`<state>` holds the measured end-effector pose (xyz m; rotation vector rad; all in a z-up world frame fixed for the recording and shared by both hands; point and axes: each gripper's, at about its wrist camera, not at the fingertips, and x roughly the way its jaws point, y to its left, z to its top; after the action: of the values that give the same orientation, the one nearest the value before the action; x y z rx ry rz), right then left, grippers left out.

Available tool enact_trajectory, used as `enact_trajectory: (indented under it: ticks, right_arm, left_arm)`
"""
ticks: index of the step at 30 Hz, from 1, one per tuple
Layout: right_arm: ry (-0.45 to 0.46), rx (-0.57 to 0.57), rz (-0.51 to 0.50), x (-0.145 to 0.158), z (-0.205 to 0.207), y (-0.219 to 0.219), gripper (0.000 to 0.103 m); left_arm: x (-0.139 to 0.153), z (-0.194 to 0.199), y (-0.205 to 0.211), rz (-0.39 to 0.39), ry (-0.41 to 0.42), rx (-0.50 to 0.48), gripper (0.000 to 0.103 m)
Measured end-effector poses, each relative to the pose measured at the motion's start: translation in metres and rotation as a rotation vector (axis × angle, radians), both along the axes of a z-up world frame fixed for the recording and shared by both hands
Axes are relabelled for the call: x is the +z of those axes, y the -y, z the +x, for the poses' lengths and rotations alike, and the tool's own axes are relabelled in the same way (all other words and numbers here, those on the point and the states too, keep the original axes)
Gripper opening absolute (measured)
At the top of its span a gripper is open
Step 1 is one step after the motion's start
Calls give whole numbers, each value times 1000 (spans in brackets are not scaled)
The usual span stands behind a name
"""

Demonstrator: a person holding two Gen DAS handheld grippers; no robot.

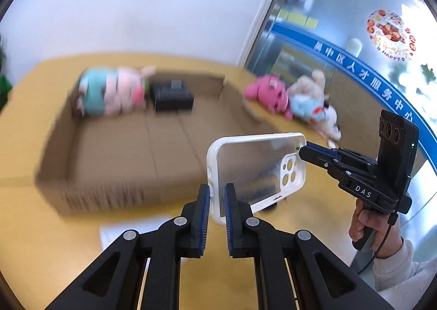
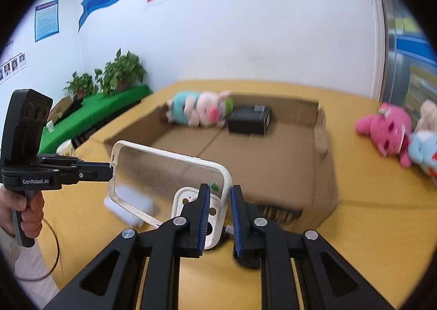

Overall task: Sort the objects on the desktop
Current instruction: 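Lift the phone case and carry it over the cardboard box, then lower the phone case beside the pig plush and open both grippers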

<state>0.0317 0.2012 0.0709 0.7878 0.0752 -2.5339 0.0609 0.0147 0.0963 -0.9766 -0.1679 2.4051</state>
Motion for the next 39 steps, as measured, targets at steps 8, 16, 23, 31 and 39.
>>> enact_trajectory:
  ticks: [8, 16, 23, 31, 39]
  right_arm:
    - [-107, 43, -7, 66, -70, 18, 15]
    - [17, 162, -2, 61, -173, 79, 15]
    - [246, 220, -3, -8, -248, 133, 15]
    - [542, 236, -37, -94, -289, 145, 15]
    - [645, 217, 24, -120, -293, 159, 15]
  left_arm:
    - [59, -70, 20, -9, -121, 55, 7]
    - [62, -159, 77, -61, -66, 196, 7]
    - [9, -229, 102, -237, 99, 245, 7]
    - [-54, -265, 91, -430, 302, 204, 7]
    - [-86, -279, 82, -561, 413, 208, 12]
